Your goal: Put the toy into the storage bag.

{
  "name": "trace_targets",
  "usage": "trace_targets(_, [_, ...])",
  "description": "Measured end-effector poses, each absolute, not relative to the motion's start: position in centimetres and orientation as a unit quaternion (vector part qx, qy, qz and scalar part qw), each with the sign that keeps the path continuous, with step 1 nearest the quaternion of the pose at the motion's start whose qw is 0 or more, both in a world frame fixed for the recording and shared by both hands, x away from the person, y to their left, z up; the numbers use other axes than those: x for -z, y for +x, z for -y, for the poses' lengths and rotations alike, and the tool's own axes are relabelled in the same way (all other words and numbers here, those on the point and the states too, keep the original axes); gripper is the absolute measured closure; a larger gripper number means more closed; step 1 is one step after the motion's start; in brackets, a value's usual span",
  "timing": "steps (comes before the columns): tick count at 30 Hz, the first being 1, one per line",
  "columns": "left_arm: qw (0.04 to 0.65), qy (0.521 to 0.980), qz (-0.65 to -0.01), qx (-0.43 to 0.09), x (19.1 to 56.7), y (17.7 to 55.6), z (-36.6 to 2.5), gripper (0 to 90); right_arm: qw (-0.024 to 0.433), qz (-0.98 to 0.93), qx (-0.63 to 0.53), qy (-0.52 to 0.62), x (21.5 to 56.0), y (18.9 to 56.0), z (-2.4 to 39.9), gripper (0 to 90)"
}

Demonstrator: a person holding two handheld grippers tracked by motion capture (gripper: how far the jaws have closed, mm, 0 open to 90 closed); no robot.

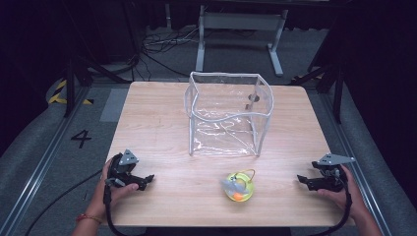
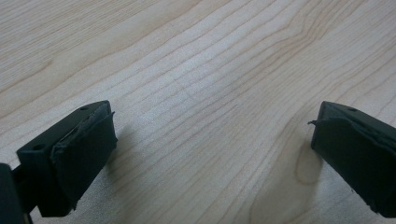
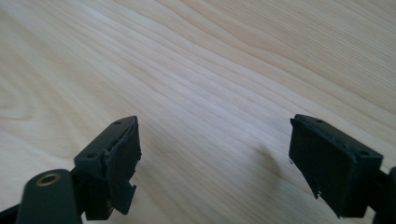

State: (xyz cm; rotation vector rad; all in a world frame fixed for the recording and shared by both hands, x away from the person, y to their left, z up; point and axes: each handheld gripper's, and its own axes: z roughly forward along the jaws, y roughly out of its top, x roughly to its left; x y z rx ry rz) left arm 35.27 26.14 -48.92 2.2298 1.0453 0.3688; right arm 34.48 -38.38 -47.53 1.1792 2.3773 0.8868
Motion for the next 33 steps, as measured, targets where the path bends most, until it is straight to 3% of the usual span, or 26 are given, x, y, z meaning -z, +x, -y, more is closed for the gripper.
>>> trace_targets(8, [0.320, 0.848, -0.398, -0.140, 48.9, 35.3, -26.1, 0.3, 0.158, -0.862, -0.315, 0.364, 44.1, 33.8, 36.8, 20.7])
trace_targets(13, [0.320, 0.848, -0.398, -0.140, 48.9, 35.3, -26.1, 0.3, 0.149, -0.885, -0.300, 0.325, 41.8, 33.4, 35.1, 27.6])
trace_targets(23, [0.320, 0.848, -0.398, -0.140, 48.9, 35.3, -26.1, 0.3, 0.146, -0.909, -0.292, 0.259, 36.9, 32.6, 31.6, 24.4])
trace_targets(33, [0.320, 0.848, -0.398, -0.140, 48.9, 35.3, -26.1, 0.3, 0.126, -0.931, -0.275, 0.202, 34.2, 32.0, 27.2, 28.3])
